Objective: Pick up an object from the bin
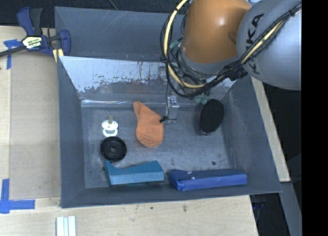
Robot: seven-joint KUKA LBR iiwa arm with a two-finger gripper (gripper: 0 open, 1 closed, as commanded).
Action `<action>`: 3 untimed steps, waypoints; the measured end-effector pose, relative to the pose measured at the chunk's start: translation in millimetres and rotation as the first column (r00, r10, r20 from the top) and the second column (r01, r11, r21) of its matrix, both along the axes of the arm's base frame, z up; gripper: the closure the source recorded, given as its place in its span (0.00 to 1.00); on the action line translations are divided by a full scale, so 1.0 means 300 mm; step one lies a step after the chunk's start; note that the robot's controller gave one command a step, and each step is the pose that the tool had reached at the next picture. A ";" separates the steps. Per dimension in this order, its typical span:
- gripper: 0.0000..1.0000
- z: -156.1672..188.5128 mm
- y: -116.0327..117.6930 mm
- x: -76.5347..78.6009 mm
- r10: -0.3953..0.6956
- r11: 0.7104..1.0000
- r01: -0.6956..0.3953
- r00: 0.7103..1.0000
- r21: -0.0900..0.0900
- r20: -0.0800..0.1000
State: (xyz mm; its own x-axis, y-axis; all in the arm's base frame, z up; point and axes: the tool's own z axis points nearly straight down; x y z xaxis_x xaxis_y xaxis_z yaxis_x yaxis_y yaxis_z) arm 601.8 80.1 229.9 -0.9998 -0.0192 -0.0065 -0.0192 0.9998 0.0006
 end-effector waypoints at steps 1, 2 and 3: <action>0.00 -0.129 -0.025 -0.166 0.130 0.992 -0.130 0.992 -0.001 -0.001; 0.00 -0.182 -0.018 -0.204 0.133 0.991 -0.133 0.991 0.000 -0.007; 0.00 -0.275 -0.029 -0.139 0.173 0.985 -0.173 0.985 -0.001 -0.002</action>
Offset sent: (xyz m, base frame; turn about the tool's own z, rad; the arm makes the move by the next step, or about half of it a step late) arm -0.0199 -0.0012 -0.0689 -0.0090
